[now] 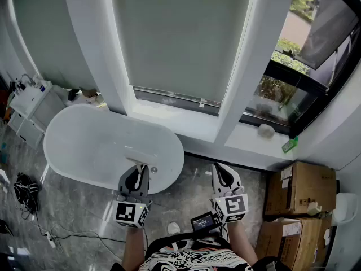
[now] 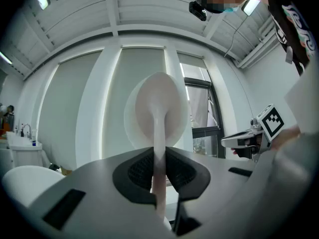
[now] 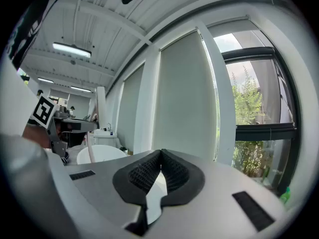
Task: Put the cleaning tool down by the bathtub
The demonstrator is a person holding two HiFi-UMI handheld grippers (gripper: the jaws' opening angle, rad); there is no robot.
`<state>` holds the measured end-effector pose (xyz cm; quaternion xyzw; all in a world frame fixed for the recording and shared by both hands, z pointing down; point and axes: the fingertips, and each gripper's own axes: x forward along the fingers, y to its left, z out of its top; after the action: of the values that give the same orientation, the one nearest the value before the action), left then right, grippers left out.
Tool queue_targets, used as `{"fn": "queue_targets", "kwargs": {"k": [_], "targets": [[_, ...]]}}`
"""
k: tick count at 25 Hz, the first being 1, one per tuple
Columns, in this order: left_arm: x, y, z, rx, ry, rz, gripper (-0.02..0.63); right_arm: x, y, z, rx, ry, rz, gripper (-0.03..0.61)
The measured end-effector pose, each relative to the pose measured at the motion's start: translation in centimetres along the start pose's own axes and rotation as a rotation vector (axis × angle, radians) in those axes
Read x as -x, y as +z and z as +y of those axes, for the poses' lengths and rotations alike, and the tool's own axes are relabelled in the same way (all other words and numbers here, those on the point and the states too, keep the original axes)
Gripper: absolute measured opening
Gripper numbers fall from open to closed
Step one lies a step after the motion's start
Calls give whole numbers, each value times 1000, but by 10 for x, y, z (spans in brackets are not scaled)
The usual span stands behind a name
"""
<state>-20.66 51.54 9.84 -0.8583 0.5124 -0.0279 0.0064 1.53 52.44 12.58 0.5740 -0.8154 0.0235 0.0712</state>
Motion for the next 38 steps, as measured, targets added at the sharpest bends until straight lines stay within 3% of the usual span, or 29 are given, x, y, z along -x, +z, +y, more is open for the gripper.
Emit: {"fn": "queue_targets", "kwargs": {"k": [10,17,28,38], "targets": [[-21,0,6,77,21,-60,50,-17,-13,-20,9,-1,17,28],[-52,8,-6,65,43,-66,49,-29,-1,-53,9,17,-22,28],[-109,1,-60,31,42,-35,50,-28,-27,-114,-16,48,-2,28],[-158,-7,-50,35,64,-3,49,-70,-32,-156,-50,34,7,28]]}}
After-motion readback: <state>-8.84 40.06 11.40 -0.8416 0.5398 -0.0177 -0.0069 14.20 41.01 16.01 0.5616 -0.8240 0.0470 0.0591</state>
